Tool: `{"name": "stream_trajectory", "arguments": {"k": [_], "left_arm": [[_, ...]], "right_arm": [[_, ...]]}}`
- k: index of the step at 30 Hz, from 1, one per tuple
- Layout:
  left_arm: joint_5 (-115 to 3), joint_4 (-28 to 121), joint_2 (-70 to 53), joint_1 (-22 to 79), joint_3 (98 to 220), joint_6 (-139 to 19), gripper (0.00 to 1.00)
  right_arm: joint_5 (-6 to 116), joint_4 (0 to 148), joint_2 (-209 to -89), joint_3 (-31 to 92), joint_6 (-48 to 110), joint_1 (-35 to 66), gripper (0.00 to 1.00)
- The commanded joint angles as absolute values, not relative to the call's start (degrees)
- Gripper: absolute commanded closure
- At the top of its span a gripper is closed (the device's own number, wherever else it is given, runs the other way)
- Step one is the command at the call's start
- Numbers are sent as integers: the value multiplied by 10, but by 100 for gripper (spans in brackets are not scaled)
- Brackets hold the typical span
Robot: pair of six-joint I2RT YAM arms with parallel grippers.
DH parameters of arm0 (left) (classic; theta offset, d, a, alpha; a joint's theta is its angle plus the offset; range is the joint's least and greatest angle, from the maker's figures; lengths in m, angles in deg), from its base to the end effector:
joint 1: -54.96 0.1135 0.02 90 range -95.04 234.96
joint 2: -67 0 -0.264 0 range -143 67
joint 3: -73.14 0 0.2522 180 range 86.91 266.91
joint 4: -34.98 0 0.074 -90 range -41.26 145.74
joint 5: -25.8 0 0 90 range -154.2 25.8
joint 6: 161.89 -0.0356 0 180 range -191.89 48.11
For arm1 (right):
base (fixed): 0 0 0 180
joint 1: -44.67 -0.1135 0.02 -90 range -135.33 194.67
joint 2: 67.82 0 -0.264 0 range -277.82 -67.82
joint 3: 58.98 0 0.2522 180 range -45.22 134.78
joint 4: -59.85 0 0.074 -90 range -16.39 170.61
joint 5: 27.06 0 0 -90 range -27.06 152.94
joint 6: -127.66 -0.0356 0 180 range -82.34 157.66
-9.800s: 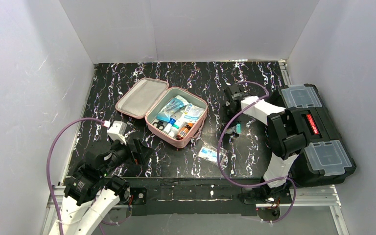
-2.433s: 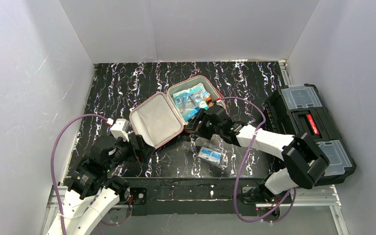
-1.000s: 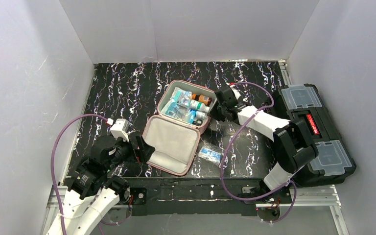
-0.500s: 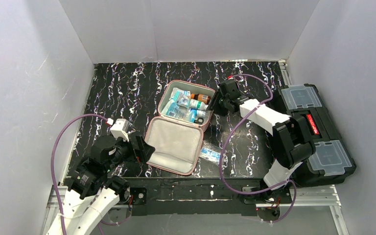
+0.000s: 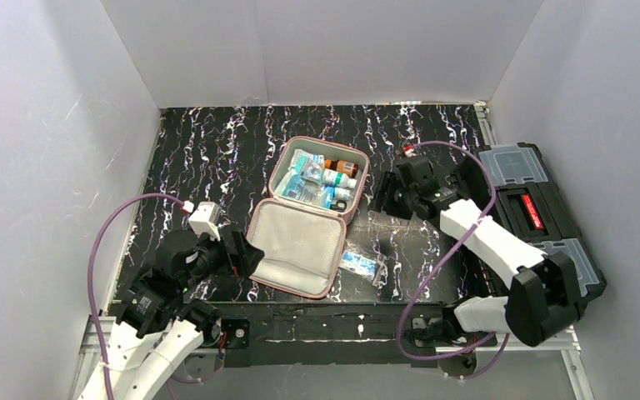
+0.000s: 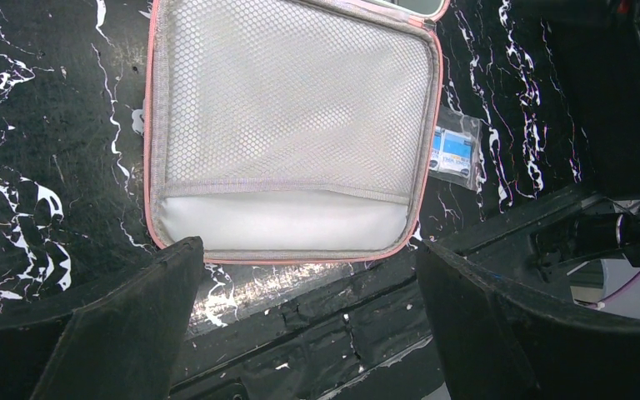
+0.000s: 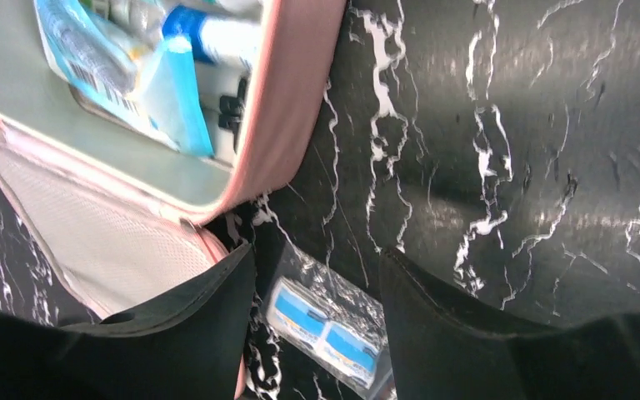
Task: Organize the medicine kit
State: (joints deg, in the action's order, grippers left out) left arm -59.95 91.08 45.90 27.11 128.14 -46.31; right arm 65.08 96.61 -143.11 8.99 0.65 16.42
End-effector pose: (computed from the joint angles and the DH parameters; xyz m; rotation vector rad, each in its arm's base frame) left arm 0.0734 -0.0418 0.3078 0.0904 2.0186 -0.6772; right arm 0.2489 0.1322 0.2605 0.2021 2.3904 0.5103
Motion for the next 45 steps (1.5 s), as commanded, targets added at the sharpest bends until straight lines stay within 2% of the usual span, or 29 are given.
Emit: {"name": "stream_trajectory", "arguments": {"k": [1, 11, 20, 32, 45], "left_arm": [[-598, 913, 451, 275, 1287, -465, 0], [-600, 914, 447, 274, 1287, -465, 1], [-598, 914, 447, 275, 1288, -465, 1], [-597, 914, 448, 274, 1287, -466, 1], [-593, 913, 444, 275, 1287, -465, 1]], "right_arm": [[602, 997, -1357, -13, 19, 165, 36], [539, 982, -1256, -157, -25, 165, 35], [524, 918, -1250, -232, -71, 160, 35], [550, 890, -1289, -239, -91, 140, 36], [638, 937, -1334, -203, -81, 94, 51]]}}
